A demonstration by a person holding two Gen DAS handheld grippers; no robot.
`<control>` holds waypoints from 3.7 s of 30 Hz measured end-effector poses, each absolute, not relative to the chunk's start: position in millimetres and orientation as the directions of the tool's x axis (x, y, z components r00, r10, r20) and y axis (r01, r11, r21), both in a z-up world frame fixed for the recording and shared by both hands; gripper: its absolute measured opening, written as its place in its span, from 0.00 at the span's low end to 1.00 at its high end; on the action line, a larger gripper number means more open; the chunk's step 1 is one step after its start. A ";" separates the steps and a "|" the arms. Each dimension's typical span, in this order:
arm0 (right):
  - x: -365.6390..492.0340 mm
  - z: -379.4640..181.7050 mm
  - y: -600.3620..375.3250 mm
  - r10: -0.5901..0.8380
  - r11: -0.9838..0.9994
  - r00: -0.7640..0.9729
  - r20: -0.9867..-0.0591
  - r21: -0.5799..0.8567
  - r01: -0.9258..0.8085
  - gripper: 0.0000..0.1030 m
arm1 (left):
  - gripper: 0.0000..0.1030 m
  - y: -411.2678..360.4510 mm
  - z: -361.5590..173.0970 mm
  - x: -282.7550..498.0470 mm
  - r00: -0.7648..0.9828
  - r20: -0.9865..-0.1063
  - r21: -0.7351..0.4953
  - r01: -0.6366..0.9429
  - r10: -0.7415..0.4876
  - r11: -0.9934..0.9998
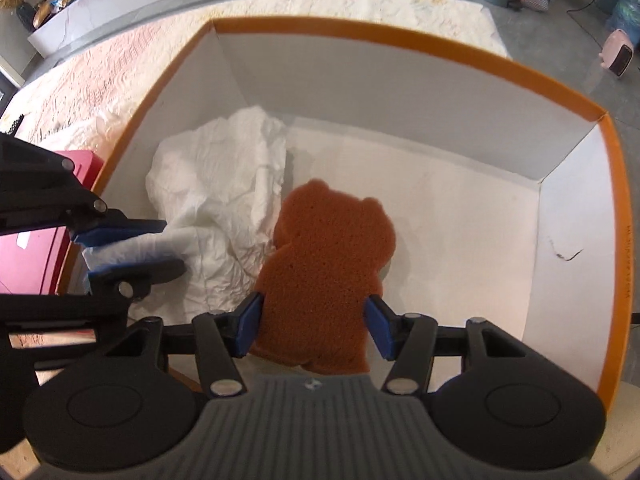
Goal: Organize soft objects
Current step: 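Open both grippers to drop the sponge and tissue into the box, then move both tools back over the remaining objects on the rug, then grasp the brown knotted plush with the left gripper while the right gripper grasps the snack bag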
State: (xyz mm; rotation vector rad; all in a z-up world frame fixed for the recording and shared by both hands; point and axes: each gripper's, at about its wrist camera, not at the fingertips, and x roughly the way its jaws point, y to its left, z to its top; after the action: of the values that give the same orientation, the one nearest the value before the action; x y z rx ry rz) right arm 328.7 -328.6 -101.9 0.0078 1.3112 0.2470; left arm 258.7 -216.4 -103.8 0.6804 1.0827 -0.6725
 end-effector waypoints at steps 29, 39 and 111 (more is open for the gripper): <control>235.3 -14.8 -298.1 0.181 0.983 0.594 -0.784 0.126 -0.133 0.69 | 0.67 -125.9 -12.1 163.2 0.694 -0.612 0.062 0.521 -0.379 0.852; 180.5 -4.6 -226.1 0.225 0.974 0.723 -0.653 0.170 -0.150 0.69 | 0.67 -59.4 -14.3 135.5 0.752 -0.566 -0.025 0.394 -0.338 0.919; 209.8 -74.8 -16.3 0.404 0.856 0.594 -0.696 0.058 -0.514 0.48 | 0.45 154.9 -75.8 136.2 0.669 -0.728 -0.270 -0.076 -0.152 0.960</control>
State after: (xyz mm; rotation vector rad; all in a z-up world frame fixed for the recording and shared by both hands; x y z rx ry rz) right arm 209.8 -16.3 -74.8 -0.1553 0.7676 0.5357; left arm 136.2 154.9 -75.8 -0.2895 0.8399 -0.0436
